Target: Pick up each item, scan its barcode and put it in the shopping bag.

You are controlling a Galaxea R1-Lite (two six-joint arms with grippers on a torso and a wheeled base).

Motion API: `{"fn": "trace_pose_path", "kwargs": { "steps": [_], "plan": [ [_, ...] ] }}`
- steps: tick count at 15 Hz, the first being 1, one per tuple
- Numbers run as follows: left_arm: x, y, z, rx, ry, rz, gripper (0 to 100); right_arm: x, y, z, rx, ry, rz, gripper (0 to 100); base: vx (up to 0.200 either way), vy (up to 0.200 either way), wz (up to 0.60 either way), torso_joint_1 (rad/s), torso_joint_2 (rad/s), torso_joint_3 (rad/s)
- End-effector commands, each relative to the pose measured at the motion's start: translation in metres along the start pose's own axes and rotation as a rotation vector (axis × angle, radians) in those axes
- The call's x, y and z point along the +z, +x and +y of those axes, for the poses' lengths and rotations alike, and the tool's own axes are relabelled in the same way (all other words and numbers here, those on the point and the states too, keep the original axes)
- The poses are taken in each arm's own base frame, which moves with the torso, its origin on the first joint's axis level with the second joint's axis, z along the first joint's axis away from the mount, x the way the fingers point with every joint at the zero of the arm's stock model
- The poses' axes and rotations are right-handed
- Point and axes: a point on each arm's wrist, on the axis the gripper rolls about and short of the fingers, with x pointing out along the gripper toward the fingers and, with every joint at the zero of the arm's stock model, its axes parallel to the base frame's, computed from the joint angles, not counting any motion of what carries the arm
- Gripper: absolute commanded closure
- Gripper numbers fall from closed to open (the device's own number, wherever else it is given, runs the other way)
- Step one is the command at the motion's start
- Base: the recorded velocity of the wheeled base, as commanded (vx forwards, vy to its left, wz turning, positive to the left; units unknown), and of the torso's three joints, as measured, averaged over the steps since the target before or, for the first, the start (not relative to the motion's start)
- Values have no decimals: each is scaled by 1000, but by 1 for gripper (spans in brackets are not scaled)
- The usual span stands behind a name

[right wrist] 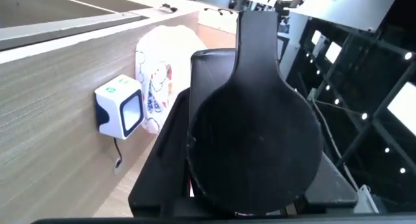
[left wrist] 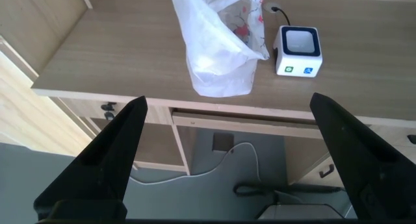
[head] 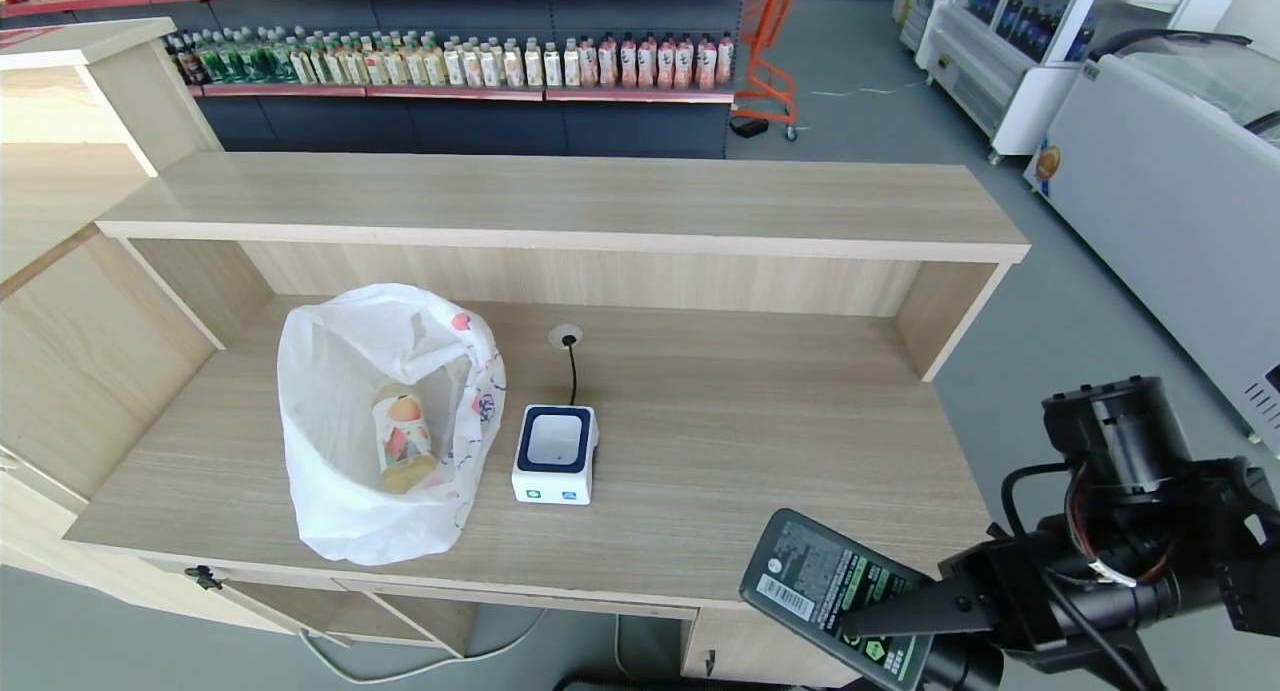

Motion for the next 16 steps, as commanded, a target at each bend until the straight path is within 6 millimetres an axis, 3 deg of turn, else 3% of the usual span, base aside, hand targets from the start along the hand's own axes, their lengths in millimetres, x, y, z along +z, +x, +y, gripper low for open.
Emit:
{"fn": "trace_pose_path", "kwargs": {
  "steps": [1,16],
  "plan": [
    [0,0,0,1,1,0,0,1,2,1,-18,-46,-13,100,0,0,0,0,0,0],
    [0,0,0,1,-1,0,0,-4,6,8,-36,-68,-22,100,0,0,0,0,0,0]
  ]
}}
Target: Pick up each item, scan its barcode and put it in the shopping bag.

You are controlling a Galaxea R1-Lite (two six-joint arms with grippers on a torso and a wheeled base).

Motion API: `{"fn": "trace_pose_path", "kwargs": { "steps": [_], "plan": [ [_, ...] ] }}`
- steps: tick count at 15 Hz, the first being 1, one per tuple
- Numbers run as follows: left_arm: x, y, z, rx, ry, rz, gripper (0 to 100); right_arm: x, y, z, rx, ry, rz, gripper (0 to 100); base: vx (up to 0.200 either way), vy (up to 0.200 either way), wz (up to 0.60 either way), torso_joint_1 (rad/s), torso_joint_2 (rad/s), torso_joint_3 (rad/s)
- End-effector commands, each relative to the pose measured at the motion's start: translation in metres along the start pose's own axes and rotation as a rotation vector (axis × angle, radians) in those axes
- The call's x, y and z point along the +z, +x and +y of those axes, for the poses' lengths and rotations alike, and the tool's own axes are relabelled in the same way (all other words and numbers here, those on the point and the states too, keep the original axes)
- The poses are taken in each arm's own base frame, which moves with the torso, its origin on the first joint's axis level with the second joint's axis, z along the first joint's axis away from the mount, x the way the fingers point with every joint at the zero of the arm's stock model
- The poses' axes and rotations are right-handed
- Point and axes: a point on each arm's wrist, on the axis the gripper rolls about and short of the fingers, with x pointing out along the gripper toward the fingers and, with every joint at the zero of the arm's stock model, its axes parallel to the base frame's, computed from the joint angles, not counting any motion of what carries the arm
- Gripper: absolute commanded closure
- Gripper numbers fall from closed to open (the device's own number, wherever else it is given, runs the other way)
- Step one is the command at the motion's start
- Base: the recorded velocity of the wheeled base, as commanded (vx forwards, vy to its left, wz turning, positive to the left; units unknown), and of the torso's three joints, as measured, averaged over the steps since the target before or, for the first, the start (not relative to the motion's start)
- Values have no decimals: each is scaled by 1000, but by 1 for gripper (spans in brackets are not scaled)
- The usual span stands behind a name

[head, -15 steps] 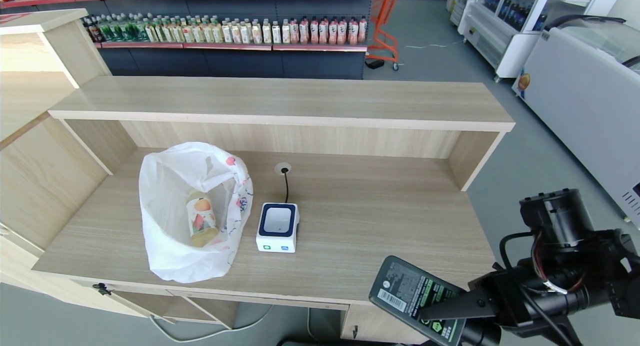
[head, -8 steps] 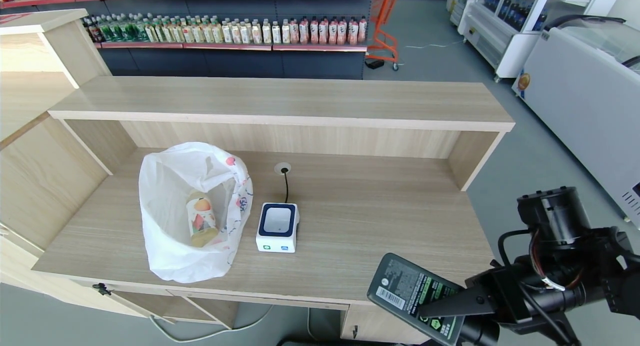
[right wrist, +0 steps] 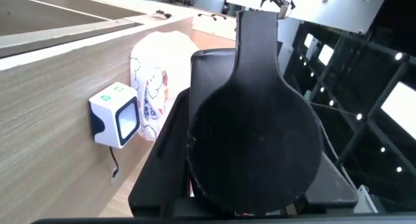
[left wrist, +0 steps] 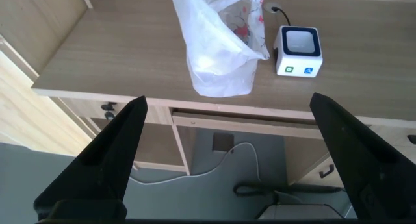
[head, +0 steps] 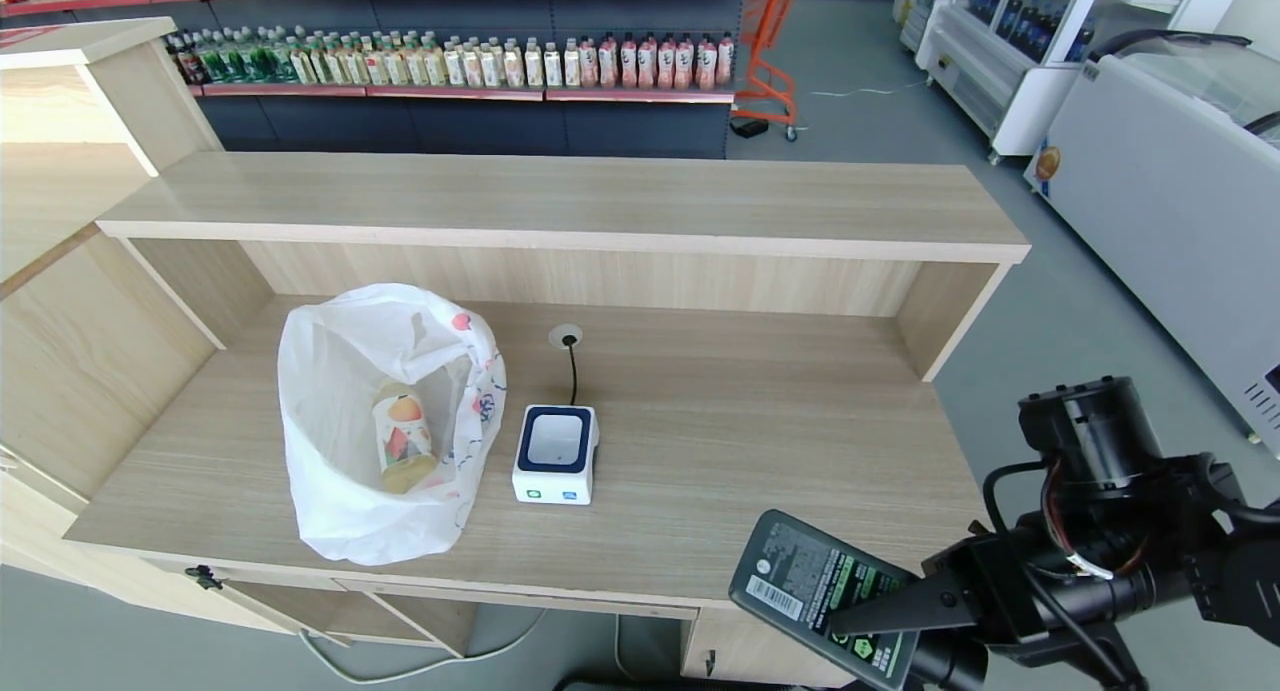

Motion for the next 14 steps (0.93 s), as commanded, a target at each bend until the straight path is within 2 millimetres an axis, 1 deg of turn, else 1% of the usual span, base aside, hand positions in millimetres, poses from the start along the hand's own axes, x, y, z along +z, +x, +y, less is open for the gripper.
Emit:
{"fn": "trace_pose_path", "kwargs": {
  "steps": [1,2,3,4,5,6,7,8,9,10,11,12,13,14],
  "plan": [
    [0,0,0,1,-1,0,0,0,0,0,0,-79,-1,100,0,0,0,0,0,0],
    [0,0,0,0,-1,0,0,-8,-1,-2,0,-17,16,100,0,0,0,0,0,0],
    [0,0,0,0,-1,0,0,-24,-4,-6,-5,111,47,100,0,0,0,0,0,0],
    [0,0,0,1,-1,0,0,-33,-9,-10,-7,250,75,100,0,0,0,0,0,0],
    [0,0,0,0,1,0,0,-42,-29,-29,-12,433,168,100,0,0,0,0,0,0],
    [0,0,0,1,1,0,0,-44,-61,-43,17,520,332,100,0,0,0,0,0,0],
    [0,0,0,1,-1,0,0,-37,-80,-42,32,696,428,100,0,0,0,0,0,0],
    [0,0,0,0,-1,0,0,-27,-86,-37,22,878,452,100,0,0,0,0,0,0],
    [0,0,0,0,-1,0,0,-17,-99,-39,-33,1178,529,100,0,0,0,0,0,0],
    [0,0,0,1,1,0,0,-18,-107,-47,-116,1394,573,100,0,0,0,0,0,0],
    [0,0,0,0,-1,0,0,-16,-112,-55,-215,1627,603,100,0,0,0,0,0,0],
    [0,0,0,1,1,0,0,-12,-114,-59,-281,1785,612,100,0,0,0,0,0,0],
    [0,0,0,1,-1,0,0,0,-120,-59,-414,2088,641,100,0,0,0,0,0,0],
    [0,0,0,0,-1,0,0,3,-120,-60,-470,2216,638,100,0,0,0,0,0,0]
  ]
}}
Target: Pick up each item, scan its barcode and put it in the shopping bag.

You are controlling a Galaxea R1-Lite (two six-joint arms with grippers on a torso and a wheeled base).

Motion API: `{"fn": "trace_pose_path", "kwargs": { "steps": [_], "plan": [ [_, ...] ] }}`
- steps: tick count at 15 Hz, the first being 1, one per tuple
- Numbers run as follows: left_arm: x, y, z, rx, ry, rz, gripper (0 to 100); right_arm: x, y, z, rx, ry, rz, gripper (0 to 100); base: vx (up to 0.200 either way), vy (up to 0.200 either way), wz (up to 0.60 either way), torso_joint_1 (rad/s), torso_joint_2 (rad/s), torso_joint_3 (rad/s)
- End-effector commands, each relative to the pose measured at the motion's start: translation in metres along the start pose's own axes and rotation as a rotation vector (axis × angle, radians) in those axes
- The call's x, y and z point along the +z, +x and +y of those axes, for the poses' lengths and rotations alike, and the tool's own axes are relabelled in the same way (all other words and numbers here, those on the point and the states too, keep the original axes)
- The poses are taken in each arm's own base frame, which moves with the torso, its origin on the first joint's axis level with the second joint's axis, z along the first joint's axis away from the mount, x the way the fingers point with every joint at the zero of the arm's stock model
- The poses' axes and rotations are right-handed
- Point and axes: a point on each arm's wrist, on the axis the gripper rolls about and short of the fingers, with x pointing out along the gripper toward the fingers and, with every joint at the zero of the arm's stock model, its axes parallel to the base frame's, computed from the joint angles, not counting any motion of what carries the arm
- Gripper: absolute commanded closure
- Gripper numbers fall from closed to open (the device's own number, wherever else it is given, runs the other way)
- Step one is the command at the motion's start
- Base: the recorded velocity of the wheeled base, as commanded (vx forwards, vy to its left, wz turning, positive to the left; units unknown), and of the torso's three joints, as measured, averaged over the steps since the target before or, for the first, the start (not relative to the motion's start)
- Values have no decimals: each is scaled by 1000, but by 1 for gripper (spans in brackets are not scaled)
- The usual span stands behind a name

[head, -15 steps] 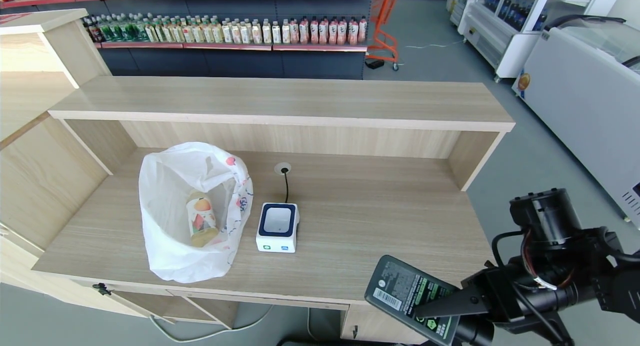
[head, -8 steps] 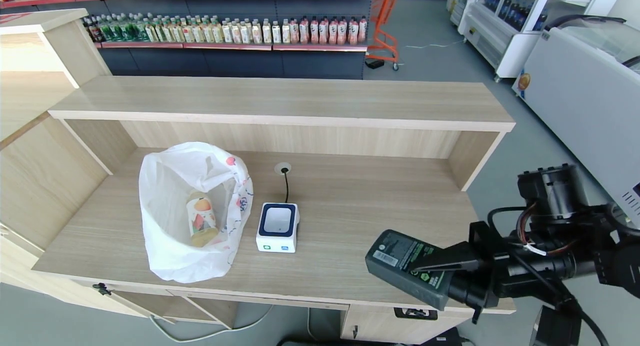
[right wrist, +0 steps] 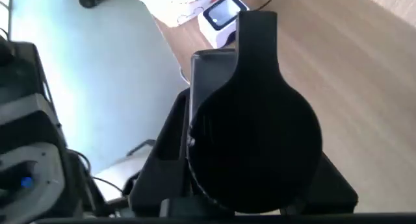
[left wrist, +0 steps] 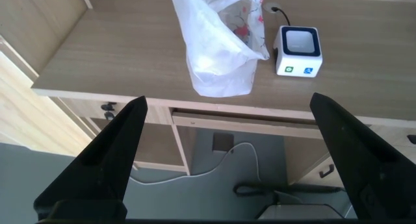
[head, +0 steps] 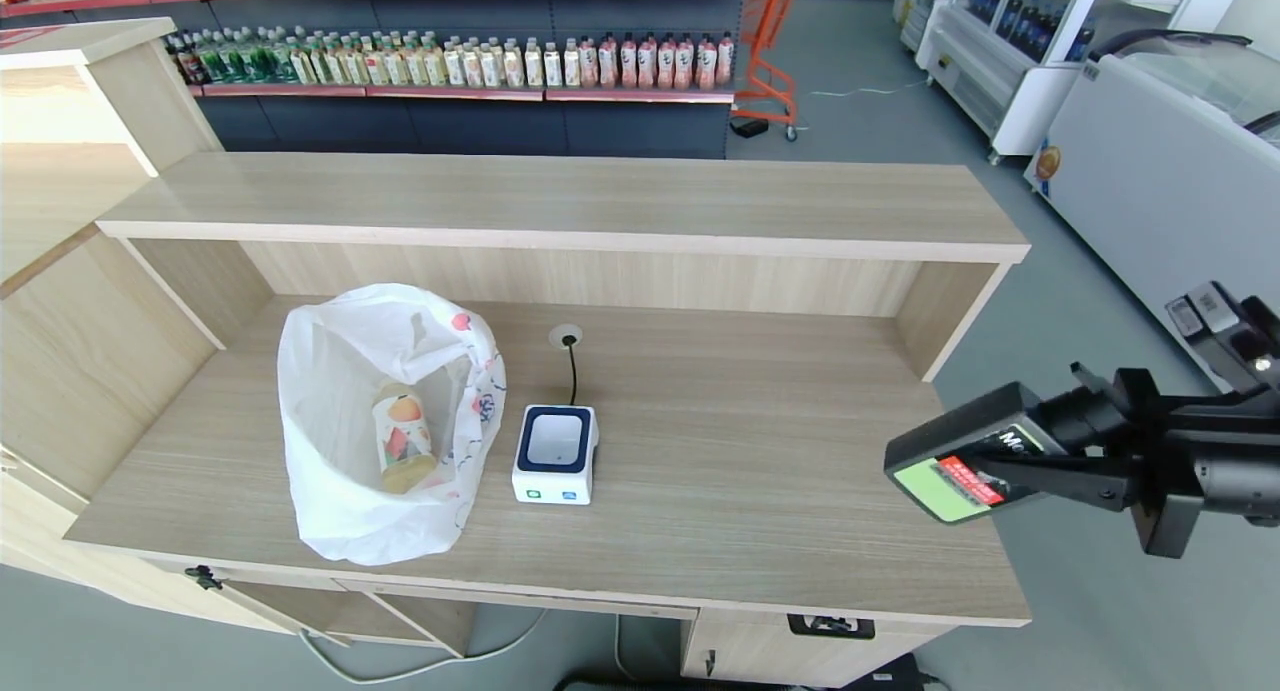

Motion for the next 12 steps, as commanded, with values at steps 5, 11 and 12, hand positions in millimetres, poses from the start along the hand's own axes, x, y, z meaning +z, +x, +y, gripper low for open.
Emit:
{"fn": "trace_pose_path", "kwargs": {
  "steps": [5,11,12],
  "plan": [
    [0,0,0,0,1,0,0,-19,-32,22,-233,751,-12,100,0,0,0,0,0,0],
    [0,0,0,0,1,0,0,-19,-35,30,-238,837,-30,100,0,0,0,0,0,0],
    [0,0,0,1,1,0,0,-18,-37,34,-239,837,-33,100,0,0,0,0,0,0]
  ]
}}
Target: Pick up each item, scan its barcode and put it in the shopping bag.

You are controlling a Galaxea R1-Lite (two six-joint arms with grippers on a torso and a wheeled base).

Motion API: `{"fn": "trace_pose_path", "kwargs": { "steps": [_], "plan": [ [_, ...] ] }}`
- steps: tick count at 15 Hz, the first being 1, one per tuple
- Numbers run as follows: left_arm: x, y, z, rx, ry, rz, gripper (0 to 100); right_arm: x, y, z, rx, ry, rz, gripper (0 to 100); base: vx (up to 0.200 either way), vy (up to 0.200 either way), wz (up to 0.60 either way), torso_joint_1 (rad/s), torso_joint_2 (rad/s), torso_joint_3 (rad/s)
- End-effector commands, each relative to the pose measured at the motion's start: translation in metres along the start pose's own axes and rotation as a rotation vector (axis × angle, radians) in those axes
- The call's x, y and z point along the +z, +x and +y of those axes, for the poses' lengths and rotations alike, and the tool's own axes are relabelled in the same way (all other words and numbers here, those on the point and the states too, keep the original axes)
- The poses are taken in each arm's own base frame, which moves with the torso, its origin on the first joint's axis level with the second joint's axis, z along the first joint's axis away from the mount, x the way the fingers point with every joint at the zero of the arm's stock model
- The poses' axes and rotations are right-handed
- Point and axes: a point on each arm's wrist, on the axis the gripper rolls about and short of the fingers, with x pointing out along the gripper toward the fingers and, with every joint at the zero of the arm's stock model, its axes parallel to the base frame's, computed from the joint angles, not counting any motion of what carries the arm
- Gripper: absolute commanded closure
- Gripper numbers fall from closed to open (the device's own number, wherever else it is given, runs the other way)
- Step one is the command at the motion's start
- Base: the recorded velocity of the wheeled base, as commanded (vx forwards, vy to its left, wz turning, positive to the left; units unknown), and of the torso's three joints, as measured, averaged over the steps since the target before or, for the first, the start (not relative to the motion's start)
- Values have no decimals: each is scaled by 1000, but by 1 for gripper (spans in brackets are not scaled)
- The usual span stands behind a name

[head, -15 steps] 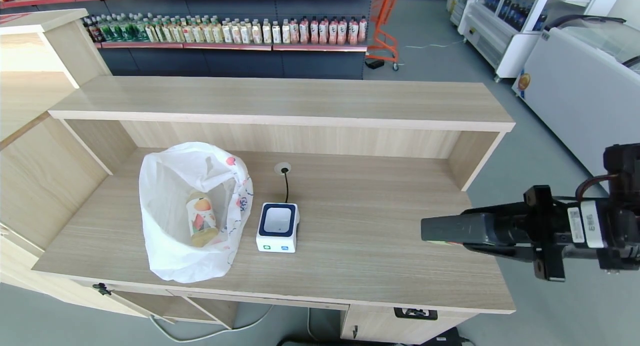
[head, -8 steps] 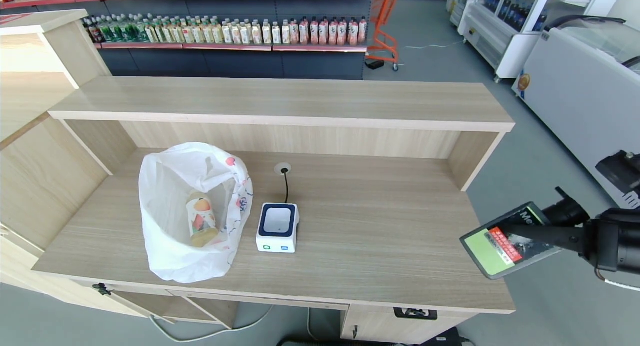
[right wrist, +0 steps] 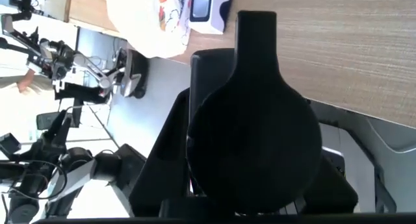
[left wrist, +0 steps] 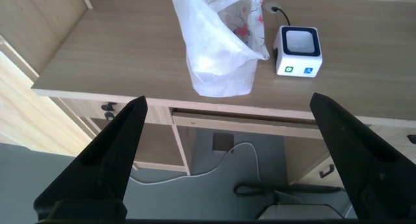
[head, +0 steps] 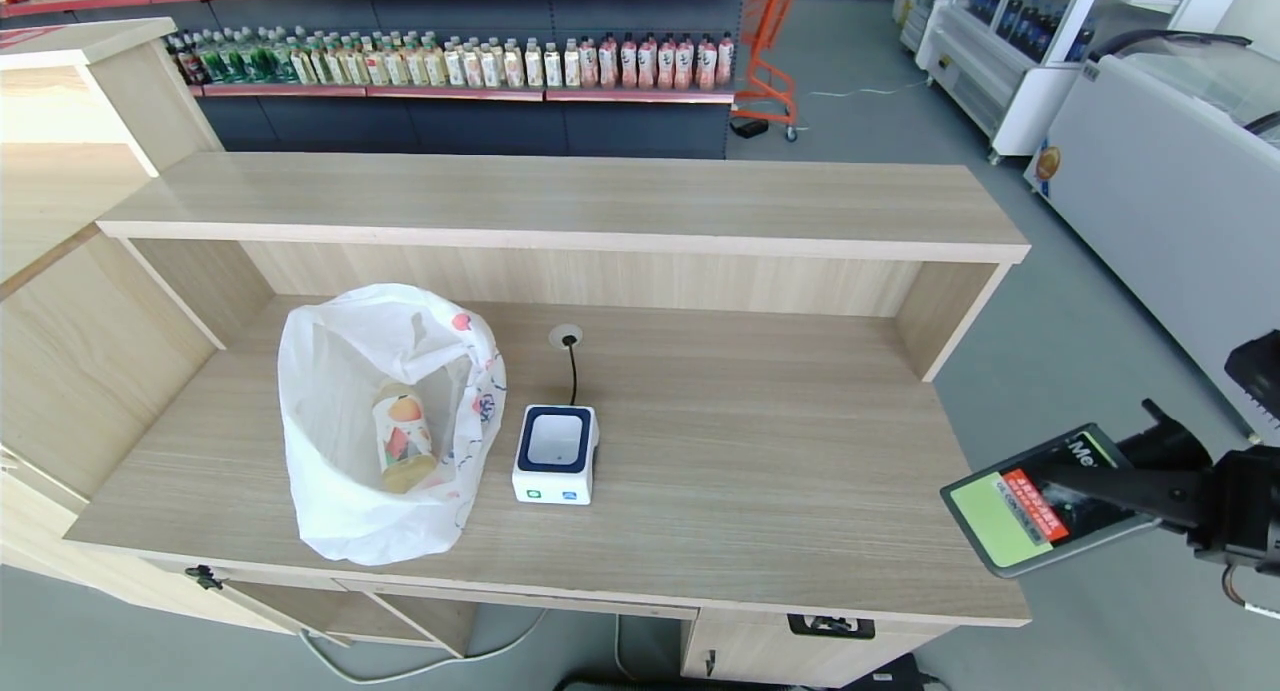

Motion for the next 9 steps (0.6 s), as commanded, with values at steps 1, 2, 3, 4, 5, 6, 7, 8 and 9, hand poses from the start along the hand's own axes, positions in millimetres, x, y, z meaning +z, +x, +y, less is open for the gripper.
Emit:
{"fn": "trace_pose_path", "kwargs": {
  "steps": [1,2,3,4,5,6,7,8,9],
  "plan": [
    [0,0,0,1,0,0,0,-8,-6,5,2,-6,-6,100,0,0,0,0,0,0],
    [0,0,0,1,2,0,0,-12,-7,6,0,-3,-5,100,0,0,0,0,0,0],
    [0,0,0,0,2,0,0,-14,-8,7,1,-5,-6,100,0,0,0,0,0,0],
    [0,0,0,0,-1,0,0,-15,-9,7,1,-4,-7,100,0,0,0,0,0,0],
    [0,0,0,0,-1,0,0,-15,-9,7,1,-4,-7,100,0,200,0,2,2,2],
    [0,0,0,0,0,0,0,-14,-9,7,1,-4,-7,100,0,200,0,-7,2,2],
    [0,0,0,0,0,0,0,-13,-8,7,1,-4,-8,100,0,200,0,-7,-7,2],
    [0,0,0,0,0,0,0,-13,-8,6,1,-3,-7,100,0,200,0,-7,2,-17],
    [0,0,0,0,0,0,0,-13,-8,6,1,-4,-8,100,0,200,0,2,2,2]
  ]
}}
